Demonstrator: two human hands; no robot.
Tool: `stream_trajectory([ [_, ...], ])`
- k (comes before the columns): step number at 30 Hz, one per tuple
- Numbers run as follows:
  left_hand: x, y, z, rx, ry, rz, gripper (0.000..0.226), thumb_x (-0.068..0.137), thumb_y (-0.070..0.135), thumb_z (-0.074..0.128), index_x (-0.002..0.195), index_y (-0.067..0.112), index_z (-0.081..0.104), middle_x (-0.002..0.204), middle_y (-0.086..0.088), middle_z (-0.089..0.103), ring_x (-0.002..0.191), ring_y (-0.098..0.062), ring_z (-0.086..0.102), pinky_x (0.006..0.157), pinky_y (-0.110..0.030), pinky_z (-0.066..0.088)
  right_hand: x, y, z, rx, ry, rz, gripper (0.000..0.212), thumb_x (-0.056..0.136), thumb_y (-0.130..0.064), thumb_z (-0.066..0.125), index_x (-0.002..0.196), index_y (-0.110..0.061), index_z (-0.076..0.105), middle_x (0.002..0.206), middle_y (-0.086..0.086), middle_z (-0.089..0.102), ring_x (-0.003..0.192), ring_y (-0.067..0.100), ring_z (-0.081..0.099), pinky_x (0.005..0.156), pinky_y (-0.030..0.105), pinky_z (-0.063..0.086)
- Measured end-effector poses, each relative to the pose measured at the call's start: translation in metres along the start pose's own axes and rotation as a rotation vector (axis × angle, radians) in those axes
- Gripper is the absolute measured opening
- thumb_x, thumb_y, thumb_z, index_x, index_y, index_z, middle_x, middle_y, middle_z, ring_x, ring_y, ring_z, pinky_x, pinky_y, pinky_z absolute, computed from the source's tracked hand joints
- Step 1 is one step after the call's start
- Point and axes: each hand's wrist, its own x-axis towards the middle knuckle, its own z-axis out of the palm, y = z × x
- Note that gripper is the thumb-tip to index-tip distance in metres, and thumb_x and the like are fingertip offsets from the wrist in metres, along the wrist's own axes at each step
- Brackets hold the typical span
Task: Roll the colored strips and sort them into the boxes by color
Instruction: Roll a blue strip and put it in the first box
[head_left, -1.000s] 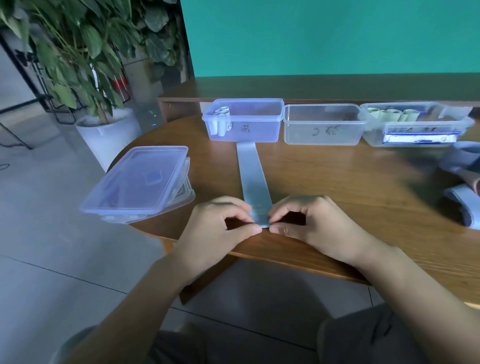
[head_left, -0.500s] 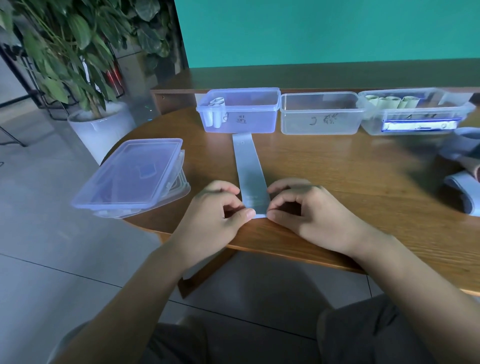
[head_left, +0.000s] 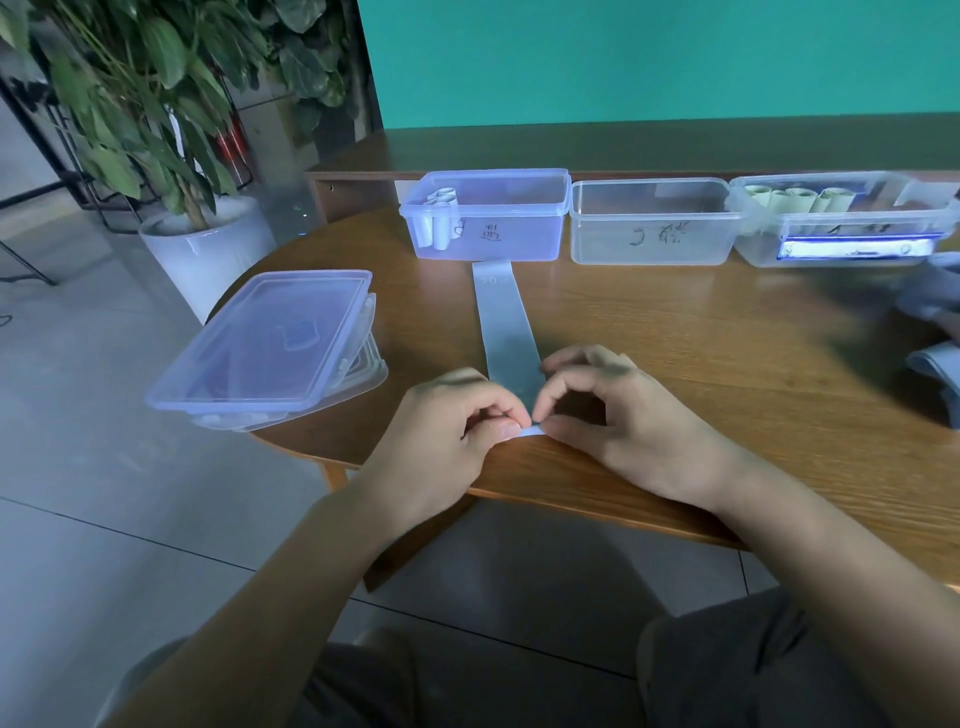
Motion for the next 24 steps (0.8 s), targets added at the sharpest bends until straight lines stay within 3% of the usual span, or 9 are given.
stream_trajectory([
  [6, -0.001, -0.005, -0.001, 0.065, 0.021, 0.058, 0.009, 0.092, 0.019, 0.069, 0.093, 0.022, 0.078, 0.090, 0.014, 0.070, 0.088, -0.006, 0.064, 0.078, -0.022, 0.048, 0.000, 0.005, 0.002, -0.103, 0.022, -0.079, 0.010, 0.094, -0.036, 0.067, 0.096, -0.045, 0.071, 0.128, -0.019, 0.050, 0.126, 0.006, 0.042, 0.107, 0.027, 0.032],
  [11, -0.005, -0.006, -0.008, 0.079, 0.013, 0.096, 0.007, 0.093, 0.022, 0.069, 0.092, 0.024, 0.076, 0.089, 0.015, 0.068, 0.088, -0.004, 0.064, 0.077, -0.021, 0.048, 0.007, 0.004, -0.005, -0.167, -0.051, -0.141, 0.013, 0.088, -0.050, 0.069, 0.094, -0.038, 0.073, 0.129, -0.020, 0.050, 0.126, 0.004, 0.042, 0.108, 0.032, 0.036],
  [17, 0.000, -0.004, -0.007, 0.096, -0.036, 0.066, 0.004, 0.089, 0.031, 0.072, 0.087, 0.028, 0.073, 0.083, 0.014, 0.061, 0.081, -0.008, 0.058, 0.068, -0.018, 0.044, 0.031, 0.006, -0.016, -0.110, -0.167, -0.268, 0.006, 0.087, -0.035, 0.078, 0.084, -0.031, 0.074, 0.122, -0.012, 0.059, 0.123, 0.007, 0.052, 0.104, 0.027, 0.038],
  [24, 0.007, -0.005, -0.007, 0.102, -0.063, -0.004, 0.007, 0.092, 0.028, 0.069, 0.085, 0.028, 0.072, 0.091, 0.013, 0.058, 0.090, -0.007, 0.056, 0.075, -0.009, 0.036, 0.035, 0.019, -0.012, -0.008, -0.137, -0.298, 0.010, 0.087, -0.031, 0.079, 0.084, -0.022, 0.076, 0.119, -0.010, 0.062, 0.117, 0.010, 0.060, 0.099, 0.028, 0.044],
])
